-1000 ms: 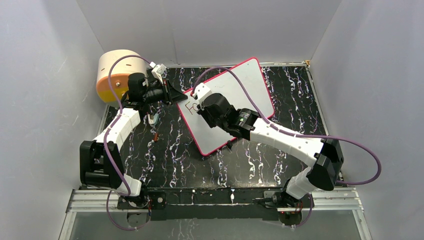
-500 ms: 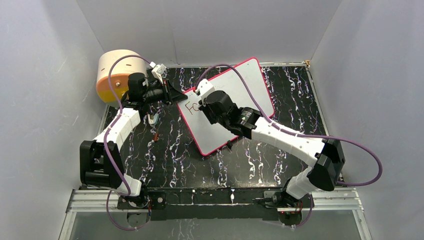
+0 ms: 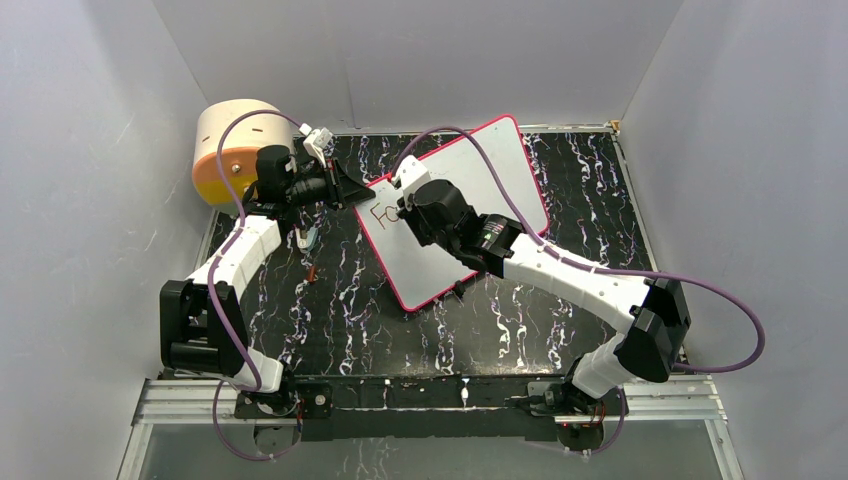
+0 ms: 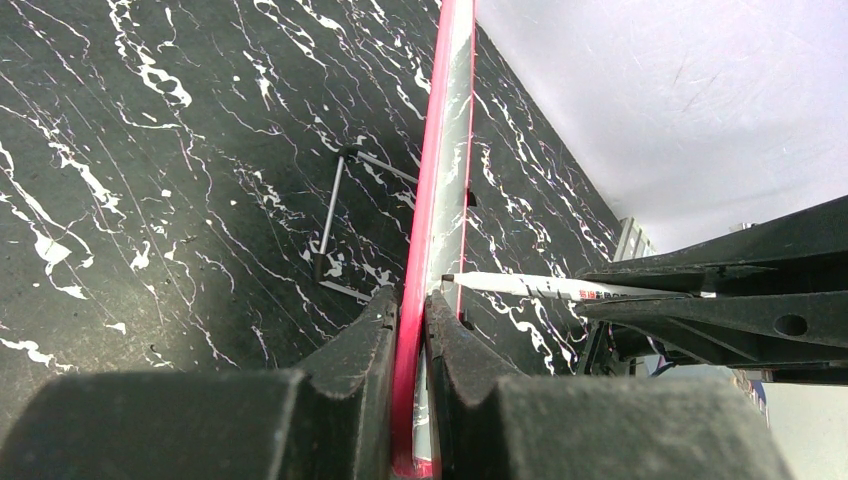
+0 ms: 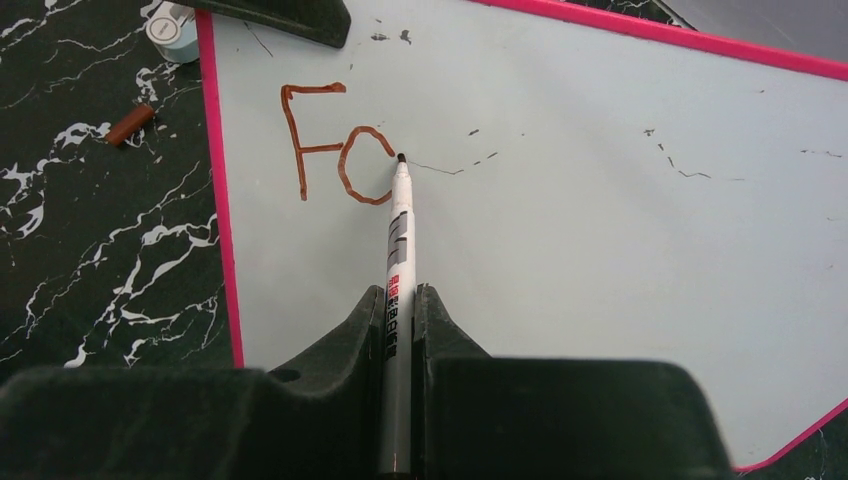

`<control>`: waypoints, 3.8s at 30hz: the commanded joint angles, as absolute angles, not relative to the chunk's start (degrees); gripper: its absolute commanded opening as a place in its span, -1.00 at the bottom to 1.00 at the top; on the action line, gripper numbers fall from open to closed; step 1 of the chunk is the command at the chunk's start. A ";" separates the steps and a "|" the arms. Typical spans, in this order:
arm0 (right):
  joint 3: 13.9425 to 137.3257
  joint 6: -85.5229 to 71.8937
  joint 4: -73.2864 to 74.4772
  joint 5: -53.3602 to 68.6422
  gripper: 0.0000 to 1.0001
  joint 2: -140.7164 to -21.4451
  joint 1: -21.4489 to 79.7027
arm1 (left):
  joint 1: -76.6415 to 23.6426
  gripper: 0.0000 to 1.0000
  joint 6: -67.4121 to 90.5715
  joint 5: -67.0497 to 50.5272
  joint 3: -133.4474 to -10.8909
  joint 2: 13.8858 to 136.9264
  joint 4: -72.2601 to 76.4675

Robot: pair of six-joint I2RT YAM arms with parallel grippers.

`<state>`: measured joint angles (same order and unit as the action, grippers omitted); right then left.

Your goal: Write a sentence on the whiteboard

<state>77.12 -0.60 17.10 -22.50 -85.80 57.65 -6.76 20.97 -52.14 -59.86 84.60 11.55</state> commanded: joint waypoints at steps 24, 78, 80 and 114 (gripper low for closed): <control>77.54 -0.58 18.72 -20.87 -1.00 -84.42 56.83 | -7.82 -1.00 18.90 -49.83 -60.51 85.17 7.08; 75.01 -1.04 8.51 -21.50 -1.00 -82.13 55.53 | -7.91 -1.00 18.63 -49.92 -60.56 85.51 6.68; 74.97 -1.10 8.44 -21.22 -1.00 -82.33 55.48 | -7.91 -1.00 18.56 -49.91 -60.61 85.43 6.68; 72.16 -1.79 10.96 -19.82 -1.00 -79.62 54.58 | -7.91 -1.00 18.17 -49.66 -60.88 85.52 6.15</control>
